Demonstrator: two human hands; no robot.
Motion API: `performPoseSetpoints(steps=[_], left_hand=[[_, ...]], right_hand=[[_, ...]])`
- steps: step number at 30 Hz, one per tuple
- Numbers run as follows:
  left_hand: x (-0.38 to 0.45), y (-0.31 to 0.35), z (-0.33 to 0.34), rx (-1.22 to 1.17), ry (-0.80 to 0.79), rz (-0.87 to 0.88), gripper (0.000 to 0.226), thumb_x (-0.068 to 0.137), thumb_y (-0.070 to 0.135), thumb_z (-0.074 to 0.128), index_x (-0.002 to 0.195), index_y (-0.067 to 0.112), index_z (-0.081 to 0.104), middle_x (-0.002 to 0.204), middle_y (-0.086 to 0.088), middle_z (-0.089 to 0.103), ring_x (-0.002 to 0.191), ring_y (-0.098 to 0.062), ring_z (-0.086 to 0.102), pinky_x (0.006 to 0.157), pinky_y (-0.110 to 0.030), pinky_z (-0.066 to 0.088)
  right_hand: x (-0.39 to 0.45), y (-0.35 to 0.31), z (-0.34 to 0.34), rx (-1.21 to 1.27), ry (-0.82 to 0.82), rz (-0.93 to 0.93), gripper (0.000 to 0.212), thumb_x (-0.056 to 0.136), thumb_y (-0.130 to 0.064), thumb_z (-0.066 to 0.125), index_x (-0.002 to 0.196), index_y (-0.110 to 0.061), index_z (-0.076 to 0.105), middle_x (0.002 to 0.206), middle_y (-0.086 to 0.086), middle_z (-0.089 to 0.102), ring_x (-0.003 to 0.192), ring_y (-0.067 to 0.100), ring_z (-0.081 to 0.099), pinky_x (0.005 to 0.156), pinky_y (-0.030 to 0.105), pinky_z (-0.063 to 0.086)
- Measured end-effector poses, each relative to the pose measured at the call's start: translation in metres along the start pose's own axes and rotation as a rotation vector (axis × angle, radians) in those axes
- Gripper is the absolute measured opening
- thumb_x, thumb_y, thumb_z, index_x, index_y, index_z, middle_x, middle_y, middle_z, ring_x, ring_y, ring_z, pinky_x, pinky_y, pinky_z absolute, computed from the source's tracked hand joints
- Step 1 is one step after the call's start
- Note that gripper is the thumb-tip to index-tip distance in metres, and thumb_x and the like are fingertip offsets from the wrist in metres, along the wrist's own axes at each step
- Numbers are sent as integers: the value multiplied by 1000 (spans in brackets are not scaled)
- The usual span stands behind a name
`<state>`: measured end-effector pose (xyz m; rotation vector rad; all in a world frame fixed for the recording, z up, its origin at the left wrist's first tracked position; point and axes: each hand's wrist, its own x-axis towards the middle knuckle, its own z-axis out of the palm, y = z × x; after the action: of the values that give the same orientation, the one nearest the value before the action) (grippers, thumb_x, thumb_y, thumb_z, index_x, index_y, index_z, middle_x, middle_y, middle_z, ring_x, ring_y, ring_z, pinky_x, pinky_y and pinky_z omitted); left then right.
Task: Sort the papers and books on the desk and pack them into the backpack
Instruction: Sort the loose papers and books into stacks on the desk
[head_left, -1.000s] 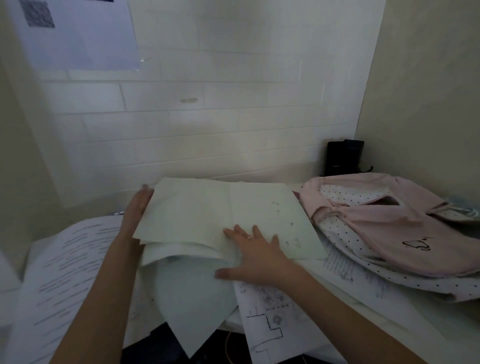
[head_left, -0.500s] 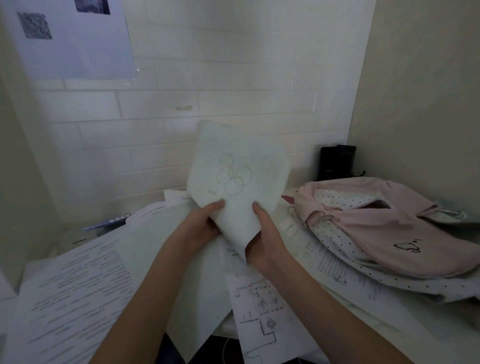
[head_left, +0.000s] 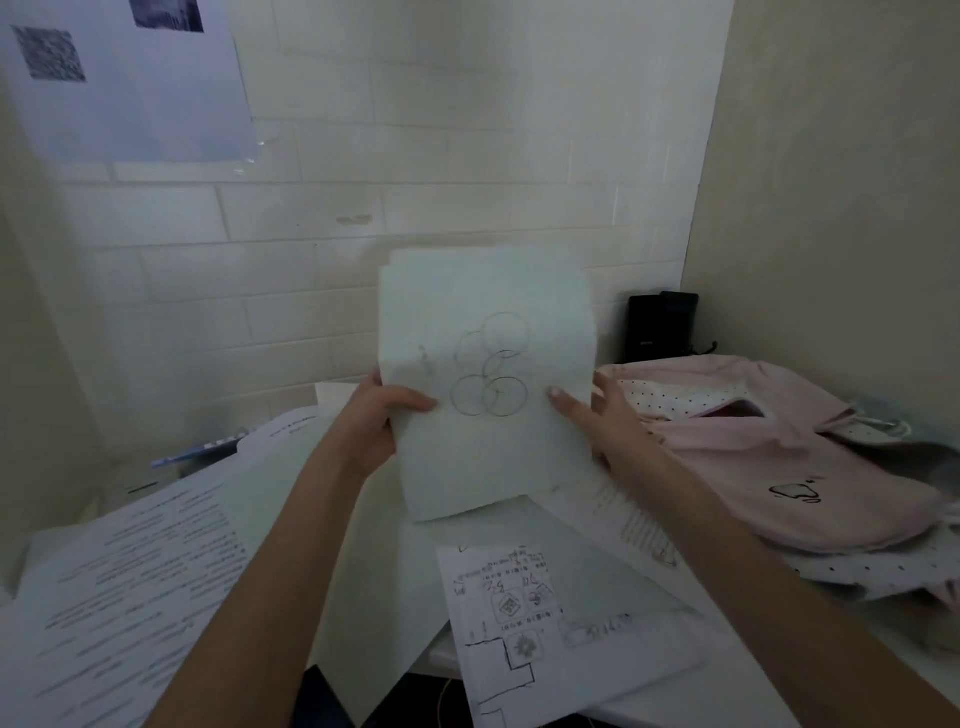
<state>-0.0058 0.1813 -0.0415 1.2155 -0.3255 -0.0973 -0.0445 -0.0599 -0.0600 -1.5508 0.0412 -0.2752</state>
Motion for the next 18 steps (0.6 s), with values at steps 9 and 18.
performPoseSetpoints(steps=[9, 18], left_hand=[[4, 14, 25, 246, -7, 199, 38, 62, 12, 77, 99, 16, 67, 90, 3, 76, 84, -14, 72, 69, -25, 56], [-1, -9, 53, 372, 33, 239, 35, 66, 3, 83, 95, 16, 70, 87, 5, 74, 81, -12, 71, 72, -30, 55]], right_hand=[[14, -47, -15, -1, -111, -171, 32, 72, -29, 77, 102, -22, 67, 99, -3, 73, 89, 13, 70, 78, 28, 56], [3, -33, -13, 260, 46, -175, 22, 75, -7, 76, 95, -11, 68, 88, 0, 73, 76, 10, 71, 68, 26, 58]])
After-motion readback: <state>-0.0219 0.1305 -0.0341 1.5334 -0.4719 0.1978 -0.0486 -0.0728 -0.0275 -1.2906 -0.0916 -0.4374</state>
